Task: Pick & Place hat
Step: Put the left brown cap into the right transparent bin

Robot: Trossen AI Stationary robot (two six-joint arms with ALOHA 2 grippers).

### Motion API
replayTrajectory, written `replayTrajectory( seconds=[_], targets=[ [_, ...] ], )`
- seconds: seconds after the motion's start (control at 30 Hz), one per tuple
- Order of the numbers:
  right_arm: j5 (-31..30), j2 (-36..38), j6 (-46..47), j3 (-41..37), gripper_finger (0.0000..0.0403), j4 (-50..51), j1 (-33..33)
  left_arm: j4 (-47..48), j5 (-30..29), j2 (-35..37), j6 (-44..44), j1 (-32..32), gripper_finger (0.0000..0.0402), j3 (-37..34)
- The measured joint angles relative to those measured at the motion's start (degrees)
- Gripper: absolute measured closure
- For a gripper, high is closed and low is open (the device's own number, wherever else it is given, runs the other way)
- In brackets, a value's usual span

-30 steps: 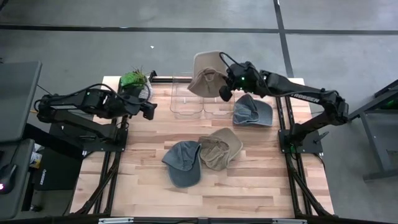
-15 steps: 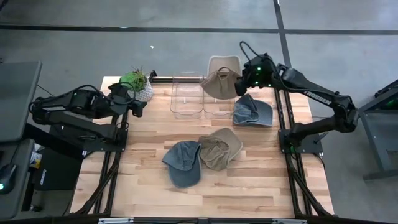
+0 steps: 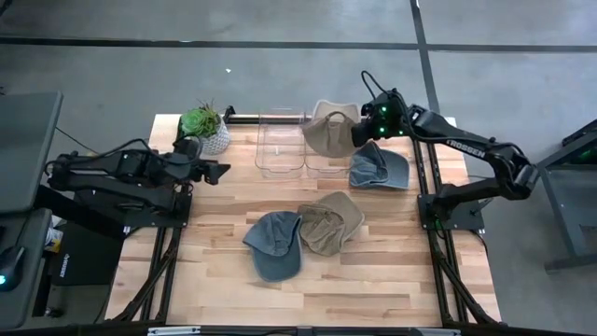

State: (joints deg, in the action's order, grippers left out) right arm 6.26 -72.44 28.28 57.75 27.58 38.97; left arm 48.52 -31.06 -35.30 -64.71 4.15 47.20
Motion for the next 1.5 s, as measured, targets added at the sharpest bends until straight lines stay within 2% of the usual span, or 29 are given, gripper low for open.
replayTrajectory(
  seconds=[0.17,0.37,0.5,0.9,1.5],
  targets=[
    [6.5,0.0,-0.8,-1.8,0.0395,-2.2,2.8,-3.2,0.8,0.8,0.4,0.0,0.0094,-2.4],
    [9.3,-0.2,-3.3,-1.7,0.0395,-5.1,3.8,-4.6,1.1,0.7,0.4,0.0,0.0094,-2.8],
    [10.6,-3.1,-3.3,-1.7,0.0395,-7.9,3.9,-6.1,1.7,0.7,1.2,0.0,0.0094,-2.8],
    [9.7,-12.3,-2.9,-1.7,0.0395,-9.0,4.7,-6.2,2.2,0.7,1.4,0.0,0.0094,-2.8],
    [5.9,-18.9,-3.6,1.7,0.0394,-7.9,4.3,-5.5,2.1,0.7,-0.1,0.0,0.0094,-2.8]
  ],
)
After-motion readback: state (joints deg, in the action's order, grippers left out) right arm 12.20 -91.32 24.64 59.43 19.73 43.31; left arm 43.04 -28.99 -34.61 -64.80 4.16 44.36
